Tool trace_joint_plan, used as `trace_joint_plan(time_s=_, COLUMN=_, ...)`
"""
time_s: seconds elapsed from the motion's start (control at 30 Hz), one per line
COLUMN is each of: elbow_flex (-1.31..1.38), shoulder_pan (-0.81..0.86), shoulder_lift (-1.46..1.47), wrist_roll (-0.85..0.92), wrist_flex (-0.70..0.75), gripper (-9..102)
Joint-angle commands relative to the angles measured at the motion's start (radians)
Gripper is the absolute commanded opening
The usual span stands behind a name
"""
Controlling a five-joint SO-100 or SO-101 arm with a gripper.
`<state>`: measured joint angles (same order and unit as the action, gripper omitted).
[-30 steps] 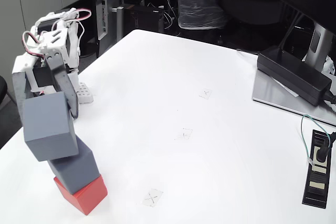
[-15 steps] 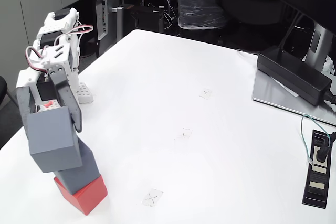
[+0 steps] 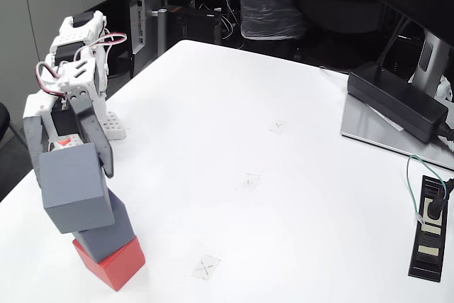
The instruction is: Stack the three blocks in an ordered color.
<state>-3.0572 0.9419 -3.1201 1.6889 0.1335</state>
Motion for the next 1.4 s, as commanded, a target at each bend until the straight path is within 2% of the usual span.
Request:
trace_joint_plan(time_s=0.0, elbow_flex=0.005, shoulder_pan=0.002, shoulder_lift=-0.014, wrist_roll=0.009, wrist_flex=-0.025, gripper=9)
trace_joint_plan(time_s=0.27, elbow_flex=0.005, shoulder_pan=0.002, shoulder_lift=-0.014, wrist_roll=0.009, wrist_flex=-0.025, gripper=9)
trace_joint_plan(time_s=0.6, elbow_flex=0.003, shoulder_pan=0.002, shoulder_lift=-0.012, wrist_roll=0.011, wrist_flex=-0.025, gripper=23)
trace_joint_plan(time_s=0.9, elbow_flex=0.003, shoulder_pan=0.002, shoulder_lift=-0.012, wrist_roll=0.014, wrist_flex=-0.025, gripper=27)
trace_joint_plan(time_s=1.17, elbow_flex=-0.031, shoulder_pan=0.002, shoulder_lift=-0.014, wrist_roll=0.124, wrist_flex=-0.025, gripper=34)
trace_joint_plan(time_s=1.37, elbow_flex=-0.035, shoulder_pan=0.002, shoulder_lift=-0.014, wrist_roll=0.132, wrist_flex=-0.025, gripper=35)
